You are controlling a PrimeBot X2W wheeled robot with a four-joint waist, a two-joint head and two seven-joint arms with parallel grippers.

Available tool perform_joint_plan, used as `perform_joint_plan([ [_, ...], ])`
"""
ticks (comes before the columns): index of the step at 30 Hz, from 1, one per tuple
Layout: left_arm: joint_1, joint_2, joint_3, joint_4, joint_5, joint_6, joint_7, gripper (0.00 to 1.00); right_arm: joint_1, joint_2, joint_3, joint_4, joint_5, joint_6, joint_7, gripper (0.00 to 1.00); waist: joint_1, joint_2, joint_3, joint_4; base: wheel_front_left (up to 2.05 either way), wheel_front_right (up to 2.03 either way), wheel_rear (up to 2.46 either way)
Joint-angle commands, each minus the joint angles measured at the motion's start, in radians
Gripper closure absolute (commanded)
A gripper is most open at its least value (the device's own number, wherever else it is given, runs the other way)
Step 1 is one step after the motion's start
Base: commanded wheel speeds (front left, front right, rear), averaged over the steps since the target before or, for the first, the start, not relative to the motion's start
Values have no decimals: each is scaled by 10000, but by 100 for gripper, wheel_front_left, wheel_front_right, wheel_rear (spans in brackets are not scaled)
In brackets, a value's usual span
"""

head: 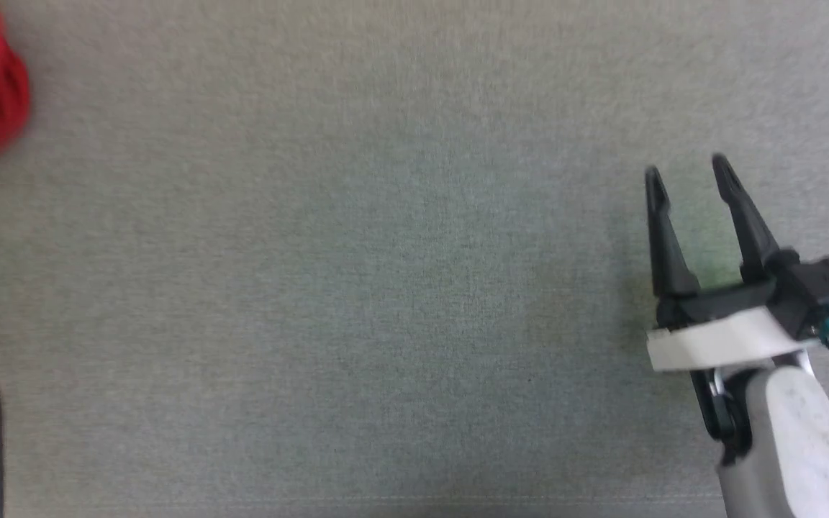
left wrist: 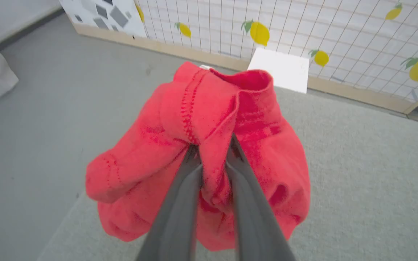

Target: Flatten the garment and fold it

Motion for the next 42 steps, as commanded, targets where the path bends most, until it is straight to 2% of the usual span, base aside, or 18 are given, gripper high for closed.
perform_joint_plan([
  [1, -202, 96, -82, 92, 313, -156, -799, 100, 240, 11, -83, 52, 77, -15, -58, 0, 0, 0, -1330, 412, 0, 0, 0],
  [4, -485, -78, -414, 380, 829, -428, -2545, 100, 686, 11, -277, 145, 85, -15, -58, 0, 0, 0, -2141, 552, 0, 0, 0],
  [8, -910, -471, -1058, 864, 1325, -738, -4107, 100, 1247, 11, -540, 201, 114, -15, -58, 0, 0, 0, -3083, 617, 0, 0, 0],
  [15, -1338, -1597, -2390, 1223, 1850, -1083, -5437, 100, 2079, 11, -760, 237, 162, -15, -58, 0, 0, 0, -4232, 349, 0, 0, 0],
  [18, -1397, -2390, -2791, 1390, 1587, -1266, -5662, 100, 2321, 11, -791, 244, 81, -15, -58, 0, 0, 0, -4558, 133, 0, 0, 0],
  [23, -1258, -3680, -3740, 1950, 1352, -1665, -5779, 100, 2608, 11, -704, 222, -34, -15, -59, 0, 0, 0, -4825, -348, 0, 0, 0],
  [26, -1051, -4437, -4186, 2459, 904, -2053, -5836, 100, 2655, 11, -633, 217, -50, -15, -59, 0, 0, 0, -4831, -759, 0, 0, 0],
  [28, -886, -4691, -4641, 2837, 750, -2249, -5784, 100, 2664, 11, -589, 236, -80, -15, -59, 0, 0, 0, -4810, -1013, 0, 0, 0],
  [32, -645, -4929, -5525, 3694, 422, -2417, -5463, 100, 2615, 11, -459, 252, -97, -15, -59, 0, 0, 0, -4654, -1498, 0, 0, 0],
  [35, -538, -4978, -6182, 4381, -74, -2583, -4822, 100, 2522, 11, -326, 219, -46, -15, -59, 0, 0, 0, -4484, -1845, 0, 0, 0],
  [39, -417, -4989, -7159, 5370, -1050, -2637, -3276, 100, 2408, 11, -188, 247, -8, -15, -59, 0, 0, 0, -4219, -2308, 0, 0, 0],
  [42, -448, -4991, -7922, 6108, -1436, -2448, -1886, 100, 2332, 11, -194, 226, 102, -15, -59, 0, 0, 0, -4013, -2564, 0, 0, 0],
])
